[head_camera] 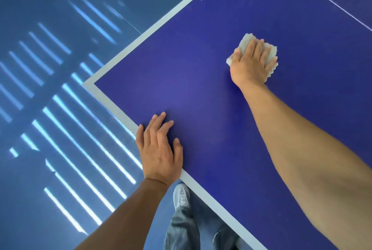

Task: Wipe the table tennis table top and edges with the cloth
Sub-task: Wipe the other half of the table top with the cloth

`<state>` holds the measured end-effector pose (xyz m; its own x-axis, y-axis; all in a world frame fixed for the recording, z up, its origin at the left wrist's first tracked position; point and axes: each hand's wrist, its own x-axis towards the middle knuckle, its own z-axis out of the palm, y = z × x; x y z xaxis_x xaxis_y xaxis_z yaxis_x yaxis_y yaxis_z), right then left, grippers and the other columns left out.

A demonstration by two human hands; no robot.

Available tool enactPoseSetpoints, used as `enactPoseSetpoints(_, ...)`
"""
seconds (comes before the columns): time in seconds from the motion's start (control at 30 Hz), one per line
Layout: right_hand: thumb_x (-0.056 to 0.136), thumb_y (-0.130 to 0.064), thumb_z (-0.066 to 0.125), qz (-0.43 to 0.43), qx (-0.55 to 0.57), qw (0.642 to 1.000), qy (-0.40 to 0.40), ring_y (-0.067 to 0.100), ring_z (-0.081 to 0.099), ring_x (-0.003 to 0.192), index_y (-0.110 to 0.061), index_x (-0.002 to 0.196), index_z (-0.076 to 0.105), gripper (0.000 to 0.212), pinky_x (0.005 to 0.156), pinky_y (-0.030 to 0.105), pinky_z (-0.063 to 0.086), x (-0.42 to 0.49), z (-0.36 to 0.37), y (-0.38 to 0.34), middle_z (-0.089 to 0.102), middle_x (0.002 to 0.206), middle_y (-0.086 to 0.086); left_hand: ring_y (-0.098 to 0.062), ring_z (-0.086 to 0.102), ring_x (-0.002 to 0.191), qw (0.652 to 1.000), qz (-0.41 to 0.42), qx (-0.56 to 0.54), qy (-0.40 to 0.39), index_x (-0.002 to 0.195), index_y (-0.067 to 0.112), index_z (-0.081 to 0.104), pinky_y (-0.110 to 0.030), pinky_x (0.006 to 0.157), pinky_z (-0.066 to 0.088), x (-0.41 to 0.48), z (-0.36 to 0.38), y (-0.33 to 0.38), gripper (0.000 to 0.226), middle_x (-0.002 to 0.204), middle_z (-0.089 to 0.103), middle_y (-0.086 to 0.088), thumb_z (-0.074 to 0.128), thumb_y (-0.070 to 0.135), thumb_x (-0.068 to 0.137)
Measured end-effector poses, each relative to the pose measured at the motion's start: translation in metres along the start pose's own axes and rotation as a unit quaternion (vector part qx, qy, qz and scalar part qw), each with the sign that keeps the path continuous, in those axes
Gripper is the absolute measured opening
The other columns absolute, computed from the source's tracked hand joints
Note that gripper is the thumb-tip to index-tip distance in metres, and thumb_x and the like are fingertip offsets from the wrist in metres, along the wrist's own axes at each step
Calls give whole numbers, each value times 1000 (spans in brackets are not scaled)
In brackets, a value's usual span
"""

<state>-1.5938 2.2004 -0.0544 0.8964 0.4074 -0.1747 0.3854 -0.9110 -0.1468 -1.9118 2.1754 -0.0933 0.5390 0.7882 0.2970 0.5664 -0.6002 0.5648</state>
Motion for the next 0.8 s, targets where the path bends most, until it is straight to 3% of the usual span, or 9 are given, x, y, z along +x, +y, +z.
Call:
enactPoseSetpoints(0.07, 111, -45, 16, -41, -16, 999, -4, 28, 4, 161, -12, 166, 10, 65, 126, 59, 1, -3, 5, -24, 10, 174, 7, -31, 47, 140, 1000, -8, -1, 0, 131, 12, 51, -54, 124, 19, 0, 0, -1, 40, 149, 51, -12, 50, 20, 92)
enactPoseSetpoints(0.13, 109, -44, 35, -200, -40, 979, 19, 30, 26, 154, -13, 160, 28, 60, 122, 56, 16, -35, 13, -52, 31, 166, 8, -31, 46, 138, 1000, -23, -12, 5, 132, 11, 49, -54, 125, 19, -1, -2, 2, 40, 149, 50, -16, 49, 20, 93)
enactPoseSetpoints(0.17, 107, -42, 43, -301, -56, 951, 28, 31, 33, 150, -14, 156, 36, 57, 119, 56, 22, -59, 17, -66, 38, 161, 7, -33, 44, 138, 999, -32, -18, 11, 133, 8, 49, -57, 125, 20, -2, -2, 4, 41, 150, 48, -18, 49, 21, 94)
enactPoseSetpoints(0.23, 107, -43, 36, -455, -83, 886, -7, 28, 22, 157, -16, 161, 29, 61, 124, 56, 17, -112, 29, -85, 29, 168, 2, -36, 39, 141, 997, -67, -41, 29, 136, 4, 49, -65, 121, 20, -3, -4, 7, 44, 152, 43, -21, 49, 22, 97)
enactPoseSetpoints(0.3, 107, -46, 27, -504, -96, 857, -46, 25, 9, 161, -16, 165, 20, 66, 127, 54, 7, -154, 39, -83, 19, 173, -1, -32, 32, 147, 988, -120, -81, 55, 141, 6, 45, -67, 121, 15, -11, -9, 12, 47, 154, 39, -14, 48, 26, 99)
enactPoseSetpoints(0.37, 107, -47, 19, -513, -91, 852, -57, 26, 6, 162, -14, 166, 19, 67, 128, 54, 5, -185, 44, -59, 16, 174, 1, -26, 29, 150, 980, -155, -99, 80, 143, 10, 42, -65, 123, 10, -27, -16, 18, 46, 153, 36, 0, 44, 30, 101)
enactPoseSetpoints(0.53, 109, -48, 34, -482, -21, 875, -35, 30, 16, 161, -10, 162, 34, 65, 128, 56, 14, -257, 48, 49, 29, 170, 7, -24, 34, 148, 968, -205, -111, 96, 136, 8, 51, -63, 123, 11, -74, -21, 47, 42, 153, 45, -11, 39, 27, 100)
enactPoseSetpoints(0.67, 111, -49, 30, -400, -33, 915, -24, 27, 12, 161, -12, 163, 31, 64, 128, 56, 19, -309, 42, 160, 25, 172, 7, -28, 36, 148, 977, -183, -106, 23, 134, 14, 58, -58, 126, 9, -99, -5, 105, 43, 153, 45, -6, 35, 30, 102)
enactPoseSetpoints(0.8, 110, -44, 30, -320, -44, 946, -26, 30, 12, 161, -10, 165, 26, 64, 127, 58, 16, -350, 26, 272, 17, 174, 8, -36, 27, 153, 985, -151, -15, -76, 140, 13, 59, -61, 124, 11, -142, 20, 163, 50, 159, 40, -13, 34, 35, 103)
